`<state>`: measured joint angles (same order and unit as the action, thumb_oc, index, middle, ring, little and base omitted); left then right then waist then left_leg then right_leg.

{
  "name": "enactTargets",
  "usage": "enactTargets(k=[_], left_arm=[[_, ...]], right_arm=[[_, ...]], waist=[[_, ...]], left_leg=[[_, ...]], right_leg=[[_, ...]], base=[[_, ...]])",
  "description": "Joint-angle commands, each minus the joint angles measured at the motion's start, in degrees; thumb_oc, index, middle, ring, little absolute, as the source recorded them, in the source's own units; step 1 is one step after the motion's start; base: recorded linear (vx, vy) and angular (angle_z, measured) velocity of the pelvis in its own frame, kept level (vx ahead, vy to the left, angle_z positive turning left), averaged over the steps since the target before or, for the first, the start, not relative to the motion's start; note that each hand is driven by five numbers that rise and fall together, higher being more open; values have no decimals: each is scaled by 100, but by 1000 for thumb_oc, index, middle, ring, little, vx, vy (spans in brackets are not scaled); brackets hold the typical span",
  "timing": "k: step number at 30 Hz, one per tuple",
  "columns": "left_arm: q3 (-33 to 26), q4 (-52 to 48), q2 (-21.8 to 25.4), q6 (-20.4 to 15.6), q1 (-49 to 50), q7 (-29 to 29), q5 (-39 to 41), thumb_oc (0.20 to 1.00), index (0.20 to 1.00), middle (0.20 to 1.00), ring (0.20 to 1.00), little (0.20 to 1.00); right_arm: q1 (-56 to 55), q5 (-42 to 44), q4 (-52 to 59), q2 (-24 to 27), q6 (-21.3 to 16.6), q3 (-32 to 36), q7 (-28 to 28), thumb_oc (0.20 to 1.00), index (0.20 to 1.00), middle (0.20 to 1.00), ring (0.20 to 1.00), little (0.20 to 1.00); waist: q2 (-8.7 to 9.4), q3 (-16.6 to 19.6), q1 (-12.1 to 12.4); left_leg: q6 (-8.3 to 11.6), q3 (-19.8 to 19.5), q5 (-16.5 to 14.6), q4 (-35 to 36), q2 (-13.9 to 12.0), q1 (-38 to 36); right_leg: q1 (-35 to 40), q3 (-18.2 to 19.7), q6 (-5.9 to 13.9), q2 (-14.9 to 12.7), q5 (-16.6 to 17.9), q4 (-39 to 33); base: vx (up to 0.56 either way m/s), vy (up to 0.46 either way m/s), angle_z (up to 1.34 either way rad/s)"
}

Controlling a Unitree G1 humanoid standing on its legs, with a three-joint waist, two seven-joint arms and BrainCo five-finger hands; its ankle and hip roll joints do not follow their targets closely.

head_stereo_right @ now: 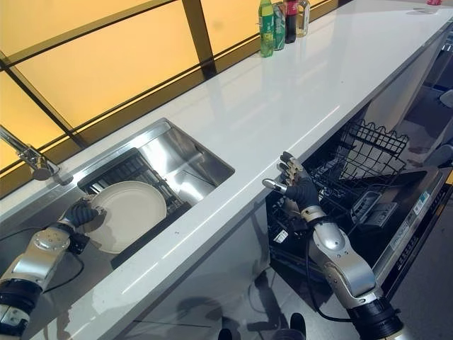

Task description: Pick up plates and place into dishwasher.

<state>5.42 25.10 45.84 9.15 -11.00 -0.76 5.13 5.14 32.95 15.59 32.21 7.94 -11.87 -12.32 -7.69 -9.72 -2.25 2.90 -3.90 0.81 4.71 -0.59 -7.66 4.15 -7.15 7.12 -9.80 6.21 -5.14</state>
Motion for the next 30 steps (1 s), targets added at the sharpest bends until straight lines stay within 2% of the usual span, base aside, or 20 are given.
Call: enactTargets(k=[1, 9, 14, 21, 25, 30], left_arm=[[-537, -430, 466, -362, -125, -622, -565, 200, 200, 200, 200, 200], [-852, -1130, 470, -454, 71, -1264, -1030, 200, 200, 200, 200, 200], [-1102, -1544, 392, -840, 248, -2188, -1132, 200, 200, 200, 200, 200], [-1410, -2138, 15, -1562, 304, -3406, -1352, 200, 200, 200, 200, 200], [-1490, -2327, -136, -1932, 252, -3898, -1509, 200, 200, 200, 200, 200], [-1500, -2527, -190, -2169, 104, -4181, -1624, 200, 200, 200, 200, 200]], right_arm=[[201, 44, 365, -241, -523, -240, 81, 1000, 1000, 1000, 1000, 1000], [165, 8, 357, -338, -640, -295, -52, 1000, 1000, 1000, 1000, 1000], [85, -27, 359, -388, -764, -298, -58, 1000, 1000, 1000, 1000, 1000], [110, -183, 373, -502, -971, -389, -138, 1000, 1000, 1000, 1000, 1000], [261, -335, 385, -520, -1134, -439, -235, 1000, 1000, 1000, 1000, 1000], [634, -460, 499, -383, -1336, -414, -341, 1000, 1000, 1000, 1000, 1000]], waist=[[248, 314, 310], [325, 334, 436], [384, 364, 495], [531, 451, 579], [599, 490, 612], [664, 553, 657]], left_leg=[[16, -79, 244, -194, 99, 538], [30, -147, 266, -170, 69, 559], [39, -167, 272, -148, 56, 554], [51, -218, 256, -112, 31, 537], [64, -239, 243, -104, 17, 509], [75, -255, 225, -94, -4, 478]], right_leg=[[-117, 22, -114, 66, -777, 819], [-89, -62, -139, 103, -791, 804], [-60, -95, -141, 119, -790, 784], [-8, -131, -155, 164, -795, 733], [30, -136, -161, 189, -793, 717], [65, -140, -172, 234, -802, 717]], base=[[-20, -42, 5], [-15, -44, 4], [-1, -40, 1], [9, -52, 0], [17, -51, 1], [3, -53, 0]])
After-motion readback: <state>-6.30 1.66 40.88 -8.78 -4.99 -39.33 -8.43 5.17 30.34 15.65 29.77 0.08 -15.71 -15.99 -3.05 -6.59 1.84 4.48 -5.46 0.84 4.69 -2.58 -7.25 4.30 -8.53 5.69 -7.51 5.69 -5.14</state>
